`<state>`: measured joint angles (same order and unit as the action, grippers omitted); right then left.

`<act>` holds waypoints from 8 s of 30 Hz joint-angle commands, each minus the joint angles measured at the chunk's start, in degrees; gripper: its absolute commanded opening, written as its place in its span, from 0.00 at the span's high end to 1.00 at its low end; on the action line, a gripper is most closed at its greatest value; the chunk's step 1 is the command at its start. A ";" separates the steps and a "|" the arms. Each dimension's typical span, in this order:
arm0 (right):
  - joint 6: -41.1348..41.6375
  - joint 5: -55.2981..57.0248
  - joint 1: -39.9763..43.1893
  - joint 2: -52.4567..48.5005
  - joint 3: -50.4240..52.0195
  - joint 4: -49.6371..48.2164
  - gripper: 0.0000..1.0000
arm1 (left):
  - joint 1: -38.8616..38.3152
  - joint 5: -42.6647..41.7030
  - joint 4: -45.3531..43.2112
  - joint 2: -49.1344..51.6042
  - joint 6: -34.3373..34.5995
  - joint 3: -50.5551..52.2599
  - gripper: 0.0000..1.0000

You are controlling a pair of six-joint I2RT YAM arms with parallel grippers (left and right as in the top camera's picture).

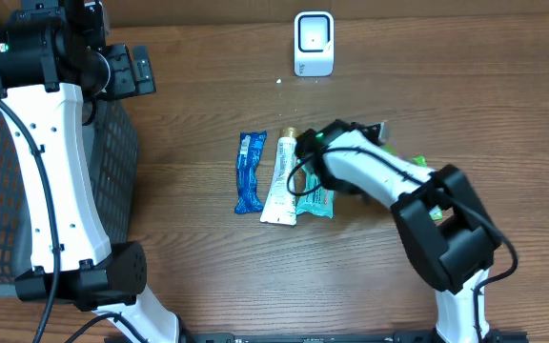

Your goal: Scan the item barcode

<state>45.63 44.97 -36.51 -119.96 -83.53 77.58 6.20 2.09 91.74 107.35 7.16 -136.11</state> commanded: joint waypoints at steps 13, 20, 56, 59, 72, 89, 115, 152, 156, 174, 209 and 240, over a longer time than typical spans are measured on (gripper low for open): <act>-16.37 -38.45 8.68 12.85 -18.51 -0.90 0.30 | -0.22 -0.63 -0.11 -1.88 0.72 -1.07 0.00; -30.88 -60.65 28.65 14.36 -13.86 -1.20 0.24 | -0.22 -0.63 -0.09 -1.88 0.70 -1.07 0.00; -37.20 -47.63 37.64 14.23 3.82 -12.92 0.03 | -0.22 -0.63 -0.09 -1.86 0.72 -1.07 0.00; -41.27 -50.18 39.32 14.01 8.68 -15.47 0.03 | -0.22 -0.63 -0.09 -1.86 0.70 -1.07 0.00; -46.01 -68.15 39.41 14.01 23.98 -26.71 0.06 | -0.22 -0.61 -0.09 -1.84 0.70 -1.07 0.00; -46.56 -92.70 40.30 14.23 29.29 -35.50 0.96 | -0.22 -0.63 -0.09 -1.84 0.70 -1.07 0.00; -42.71 -134.92 42.97 20.41 -9.01 -11.80 0.96 | -0.22 -0.63 -0.09 -1.81 0.70 -1.07 0.00; -97.46 -16.92 8.02 2.75 -12.33 -79.82 0.96 | -0.37 -0.63 -0.09 -1.81 0.70 -1.07 0.00; -109.53 -16.98 8.04 -1.75 -12.33 -90.29 0.96 | -0.37 -0.63 -0.09 -1.81 0.70 -1.07 0.00; -120.76 -30.51 11.10 -8.11 -12.33 -106.71 0.96 | -0.37 -0.63 -0.11 -1.81 0.70 -1.07 0.00; -120.26 -38.66 12.44 -5.66 -12.33 -110.51 0.96 | -0.37 -0.63 -0.11 -1.81 0.70 -1.07 0.00; -22.34 -61.51 33.20 22.95 -10.19 -13.73 0.96 | -0.37 -0.63 -0.11 -1.81 0.70 -1.07 0.00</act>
<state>18.92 -7.92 -11.84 -99.44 -95.00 63.90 6.09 1.89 91.74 107.24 7.35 -136.18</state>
